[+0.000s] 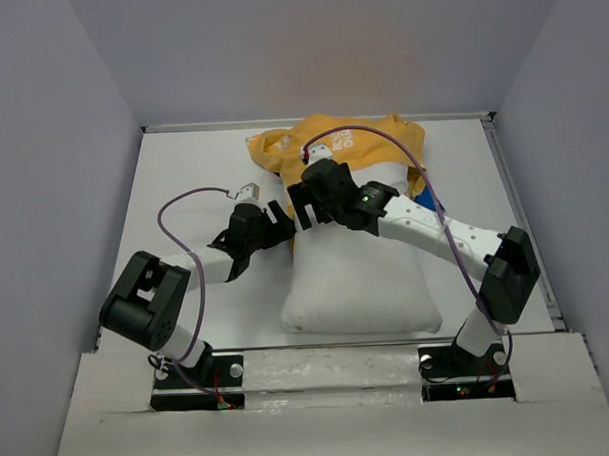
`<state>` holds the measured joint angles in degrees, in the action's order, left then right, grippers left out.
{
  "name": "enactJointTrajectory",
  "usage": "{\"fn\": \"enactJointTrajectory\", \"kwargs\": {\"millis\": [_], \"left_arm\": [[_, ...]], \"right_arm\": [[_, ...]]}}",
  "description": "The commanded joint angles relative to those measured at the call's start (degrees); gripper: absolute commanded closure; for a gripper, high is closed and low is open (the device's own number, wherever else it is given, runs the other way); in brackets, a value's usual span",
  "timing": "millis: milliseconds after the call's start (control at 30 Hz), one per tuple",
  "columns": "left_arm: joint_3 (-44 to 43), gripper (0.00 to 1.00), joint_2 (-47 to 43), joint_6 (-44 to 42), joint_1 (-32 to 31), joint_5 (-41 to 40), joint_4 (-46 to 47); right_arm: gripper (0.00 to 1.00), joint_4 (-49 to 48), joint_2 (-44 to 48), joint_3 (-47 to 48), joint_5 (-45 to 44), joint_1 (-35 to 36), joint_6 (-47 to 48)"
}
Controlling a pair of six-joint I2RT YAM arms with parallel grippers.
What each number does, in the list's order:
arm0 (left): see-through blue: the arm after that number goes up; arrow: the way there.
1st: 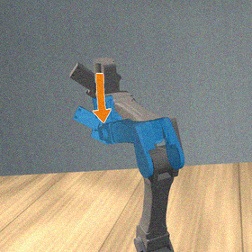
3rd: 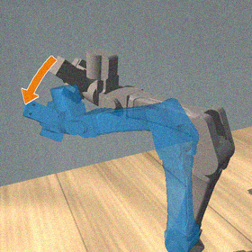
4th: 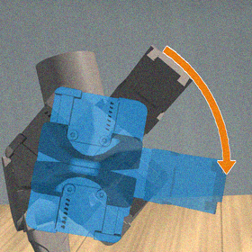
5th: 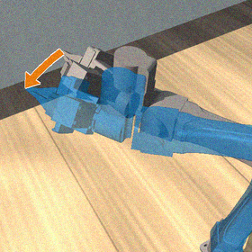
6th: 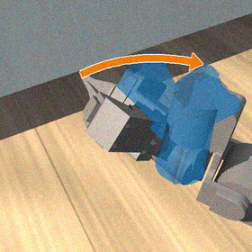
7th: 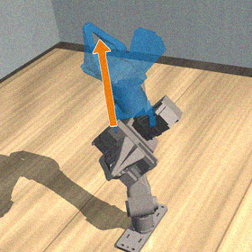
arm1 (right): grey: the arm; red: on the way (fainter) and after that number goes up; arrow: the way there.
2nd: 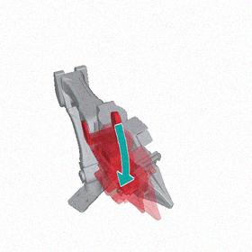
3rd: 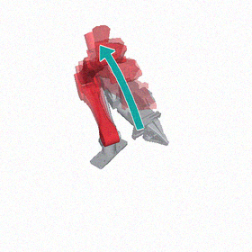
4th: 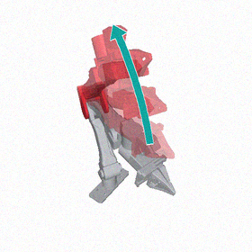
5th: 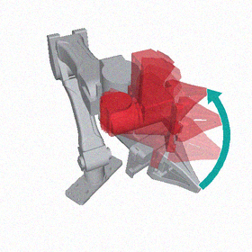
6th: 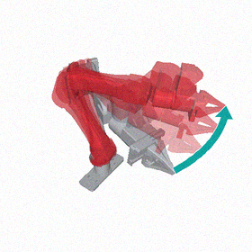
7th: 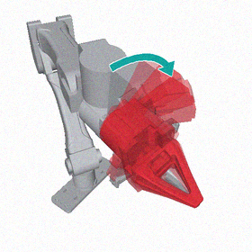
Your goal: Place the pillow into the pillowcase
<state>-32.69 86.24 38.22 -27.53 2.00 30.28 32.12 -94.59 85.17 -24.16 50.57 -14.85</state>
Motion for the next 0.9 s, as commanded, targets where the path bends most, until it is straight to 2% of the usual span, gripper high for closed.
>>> {"fn": "enactJointTrajectory", "kwargs": {"millis": [0,100,167,200,233,267,300,500,633,700,867], "left_arm": [[-2.91,0.19,2.97,0.36,0.11,3.18,7.24],[-3.96,0.28,7.17,0.63,0.19,5.99,10.76],[-4.75,0.46,8.77,1.07,0.19,6.87,12.34],[-4.84,0.58,9.9,1.33,0.19,7.23,13.04],[-4.76,0.85,10.26,1.86,0.19,8.27,14.44],[-4.49,0.98,10.44,2.21,0.11,9.07,15.15],[-4.32,1.0,10.27,2.39,0.19,9.77,15.5],[0.69,1.0,-2.1,3.61,-0.24,16.01,15.25],[4.55,1.0,-16.23,4.59,-0.33,18.04,9.74],[5.0,1.0,-20.56,4.67,-0.33,19.35,7.61],[6.32,1.0,-22.34,5.82,-0.33,27.61,5.75]], "right_arm": [[0.0,5.41,-5.51,4.92,-6.86,0.59,1.4],[0.0,6.03,-9.82,5.98,-10.28,0.59,1.23],[0.07,5.85,-11.76,5.98,-10.21,-0.2,1.05],[0.39,5.15,-11.59,5.54,-9.85,-1.25,0.7],[0.67,3.93,-10.45,3.71,-9.24,-2.04,0.09],[0.87,3.05,-9.66,3.0,-8.8,-2.92,-0.26],[1.0,2.08,-8.87,2.29,-8.71,-4.76,-0.53],[1.0,-4.52,-1.66,-2.55,-8.62,-12.58,0.35],[1.0,-5.14,-0.07,-1.85,-9.32,-15.84,2.98],[1.0,-5.05,0.98,-1.93,-9.5,-16.99,3.16],[1.0,-6.28,0.72,0.17,-7.49,-16.99,3.69]]}}
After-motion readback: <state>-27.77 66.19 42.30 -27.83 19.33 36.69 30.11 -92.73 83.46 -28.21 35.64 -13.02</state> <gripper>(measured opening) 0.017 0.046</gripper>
